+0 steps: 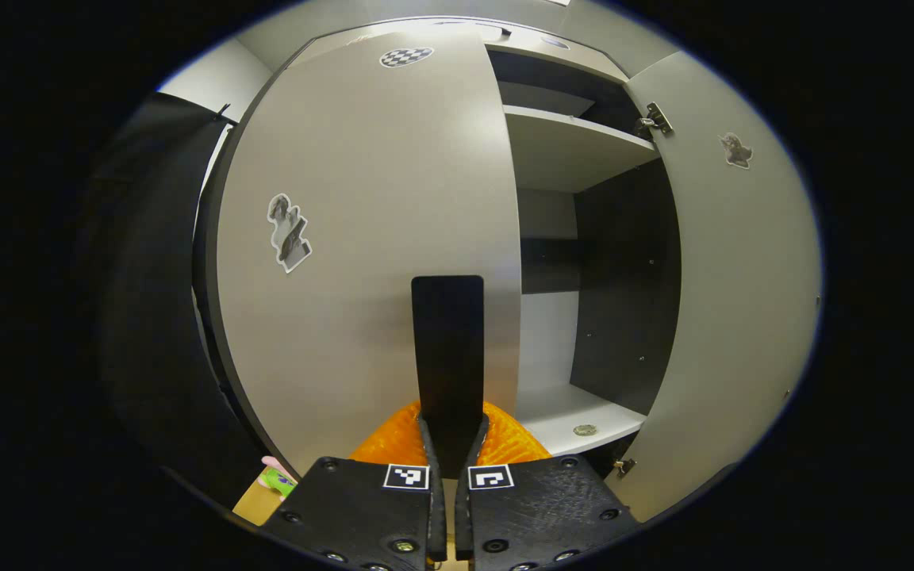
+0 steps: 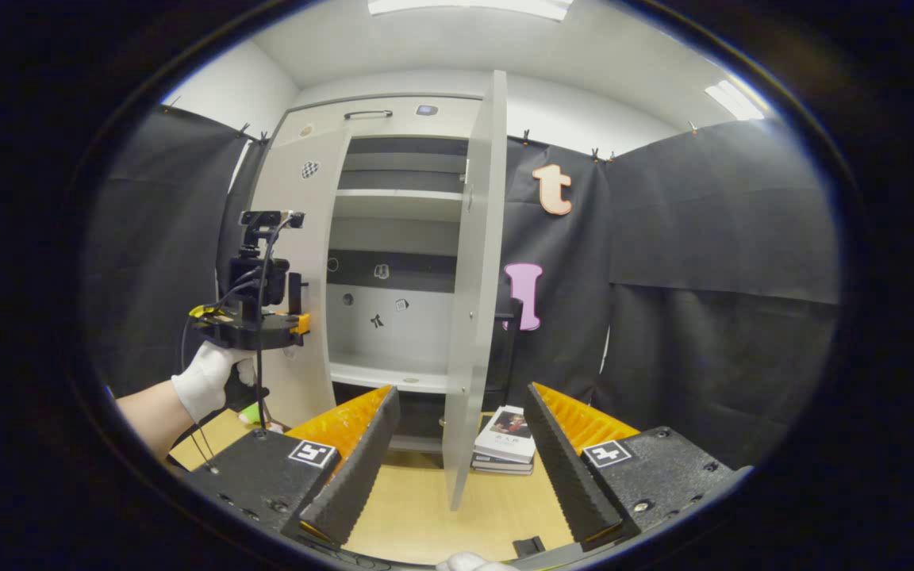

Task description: Open the right door of the double-door shoe cabinet with the right hand, and open the left door with the left hand.

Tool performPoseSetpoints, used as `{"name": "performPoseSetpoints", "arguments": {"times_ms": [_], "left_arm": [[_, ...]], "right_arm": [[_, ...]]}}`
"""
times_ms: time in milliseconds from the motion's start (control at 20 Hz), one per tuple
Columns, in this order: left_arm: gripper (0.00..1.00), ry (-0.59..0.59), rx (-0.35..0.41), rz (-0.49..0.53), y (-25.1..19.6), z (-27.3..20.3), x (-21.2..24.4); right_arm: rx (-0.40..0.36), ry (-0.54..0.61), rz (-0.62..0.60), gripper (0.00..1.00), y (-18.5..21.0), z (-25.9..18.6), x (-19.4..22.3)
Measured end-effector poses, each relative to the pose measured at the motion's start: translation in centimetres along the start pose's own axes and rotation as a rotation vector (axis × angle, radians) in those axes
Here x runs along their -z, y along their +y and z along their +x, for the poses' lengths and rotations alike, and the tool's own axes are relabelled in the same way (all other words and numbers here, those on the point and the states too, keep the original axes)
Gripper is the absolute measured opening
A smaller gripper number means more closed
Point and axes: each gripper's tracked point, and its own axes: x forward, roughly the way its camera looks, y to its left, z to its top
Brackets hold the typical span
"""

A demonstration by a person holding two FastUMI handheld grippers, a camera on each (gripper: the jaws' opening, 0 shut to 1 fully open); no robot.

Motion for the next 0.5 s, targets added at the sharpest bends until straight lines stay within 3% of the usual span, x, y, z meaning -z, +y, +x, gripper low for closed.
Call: {"name": "performPoseSetpoints", "arguments": {"times_ms": [500], "left_arm": [[0.04,-0.007,0.018,-0.006,1.5,-4.0,0.1]], "right_arm": [[-0.106,0.021,0.008,0.98,3.6,0.6,0.7]]}}
